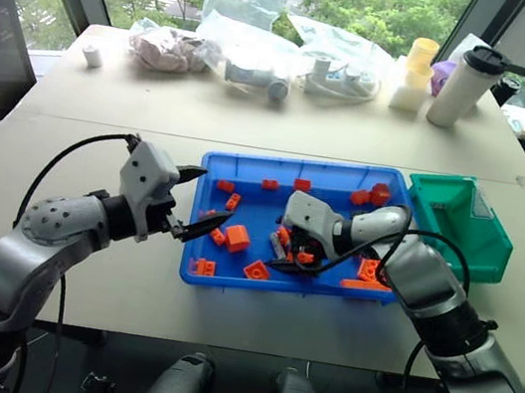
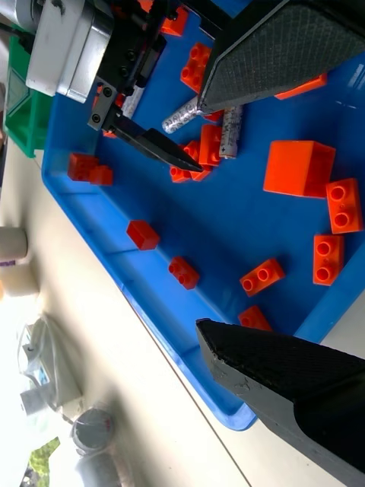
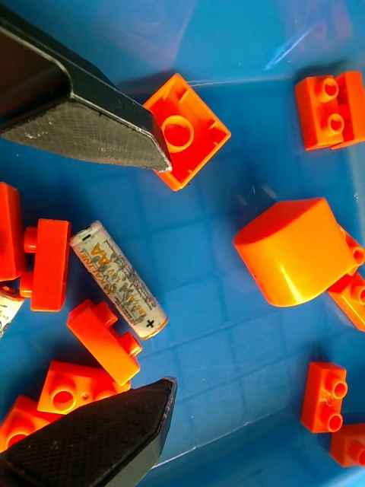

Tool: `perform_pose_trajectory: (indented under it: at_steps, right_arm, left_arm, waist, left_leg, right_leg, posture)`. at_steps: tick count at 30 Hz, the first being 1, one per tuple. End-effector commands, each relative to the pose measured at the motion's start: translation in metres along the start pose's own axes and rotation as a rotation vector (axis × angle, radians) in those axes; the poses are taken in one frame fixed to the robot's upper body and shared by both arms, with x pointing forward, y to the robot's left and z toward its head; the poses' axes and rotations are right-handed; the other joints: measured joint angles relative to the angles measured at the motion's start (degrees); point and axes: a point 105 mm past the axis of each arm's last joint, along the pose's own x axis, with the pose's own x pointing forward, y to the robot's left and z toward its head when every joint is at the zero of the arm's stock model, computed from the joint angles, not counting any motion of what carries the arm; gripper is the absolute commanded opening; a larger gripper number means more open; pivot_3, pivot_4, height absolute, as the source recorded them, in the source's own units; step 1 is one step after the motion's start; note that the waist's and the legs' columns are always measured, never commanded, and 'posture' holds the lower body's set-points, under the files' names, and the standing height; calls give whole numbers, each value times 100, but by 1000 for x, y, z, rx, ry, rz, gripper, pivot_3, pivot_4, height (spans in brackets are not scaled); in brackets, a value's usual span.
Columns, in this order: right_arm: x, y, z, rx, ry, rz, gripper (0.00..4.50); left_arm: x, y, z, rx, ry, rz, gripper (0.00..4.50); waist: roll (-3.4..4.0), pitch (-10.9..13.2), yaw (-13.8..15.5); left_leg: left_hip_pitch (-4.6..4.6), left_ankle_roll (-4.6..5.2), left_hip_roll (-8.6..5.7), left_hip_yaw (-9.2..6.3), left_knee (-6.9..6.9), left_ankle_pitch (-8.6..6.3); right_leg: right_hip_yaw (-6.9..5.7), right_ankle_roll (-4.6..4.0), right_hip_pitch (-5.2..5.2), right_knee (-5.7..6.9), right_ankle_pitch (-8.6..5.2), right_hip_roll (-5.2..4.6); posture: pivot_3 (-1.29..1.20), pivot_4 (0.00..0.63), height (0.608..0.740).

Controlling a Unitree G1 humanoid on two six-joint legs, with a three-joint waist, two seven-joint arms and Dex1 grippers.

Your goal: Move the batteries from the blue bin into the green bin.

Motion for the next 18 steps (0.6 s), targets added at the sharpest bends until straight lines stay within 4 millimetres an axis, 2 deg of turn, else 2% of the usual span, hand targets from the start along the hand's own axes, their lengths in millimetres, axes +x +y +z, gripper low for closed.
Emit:
perform_pose_trajectory:
  at_steps: [1,3,8,18]
  right_arm:
    - [-5,0,16,-30,-49,-13,3206]
    - [-4,1,16,-29,-47,-10,2321]
    - [-4,4,14,-17,-34,9,2321]
    - [-5,7,-2,35,25,6,2321]
  left_arm:
    - [1,-2,7,34,-26,-4,4500]
    - [1,-2,7,33,-26,-3,4500]
    - [0,-1,6,32,-23,5,4500]
    - [1,-3,5,28,-26,10,4500]
  waist:
    - [0,0,5]
    - [0,0,5]
    - [0,0,4]
    - [0,0,6]
  left_leg:
    - [0,0,0,0,0,0]
    - [0,0,0,0,0,0]
    - [0,0,0,0,0,0]
    - [0,0,0,1,0,0]
  right_leg:
    - [0,0,0,0,0,0]
    - [0,0,0,0,0,-1]
    - [0,0,0,0,0,-1]
    - [0,0,0,0,0,-1]
  posture:
    - [0,150,740]
    - [0,150,740]
    - [0,150,740]
    - [0,150,740]
